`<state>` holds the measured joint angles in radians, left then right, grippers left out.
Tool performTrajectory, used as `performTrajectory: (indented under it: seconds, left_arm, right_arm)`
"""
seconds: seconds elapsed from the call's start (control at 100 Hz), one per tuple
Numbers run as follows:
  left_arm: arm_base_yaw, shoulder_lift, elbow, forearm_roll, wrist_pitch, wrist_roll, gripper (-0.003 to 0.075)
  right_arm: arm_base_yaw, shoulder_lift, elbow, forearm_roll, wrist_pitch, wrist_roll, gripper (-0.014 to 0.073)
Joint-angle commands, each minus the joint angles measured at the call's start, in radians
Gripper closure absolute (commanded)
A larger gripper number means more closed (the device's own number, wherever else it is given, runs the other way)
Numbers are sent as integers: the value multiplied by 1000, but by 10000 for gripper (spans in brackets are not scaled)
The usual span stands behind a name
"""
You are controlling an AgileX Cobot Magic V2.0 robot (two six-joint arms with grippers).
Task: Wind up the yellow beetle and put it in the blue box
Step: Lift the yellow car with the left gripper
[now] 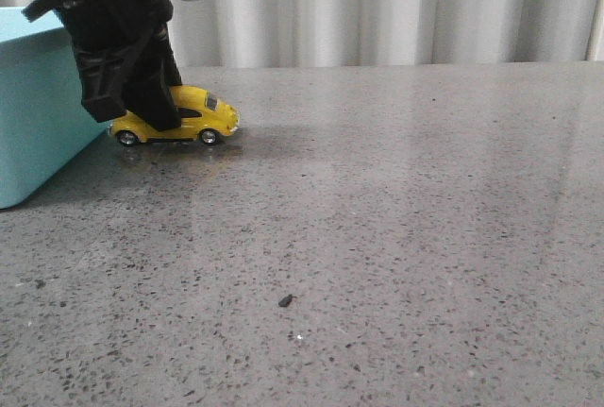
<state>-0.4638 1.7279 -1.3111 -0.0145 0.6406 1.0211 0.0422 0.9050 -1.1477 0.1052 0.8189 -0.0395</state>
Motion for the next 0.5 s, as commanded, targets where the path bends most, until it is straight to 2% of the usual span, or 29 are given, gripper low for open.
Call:
performTrajectory:
  seconds: [0.0, 0.49]
  left_arm:
    - [1, -44, -23, -7, -31, -6, 559]
    - [-25, -80, -48, -7, -31, -6, 577]
  right_arm:
    - [0, -12, -24, -6, -66, -7, 655]
    - [0, -12, -24, -6, -74, -7, 655]
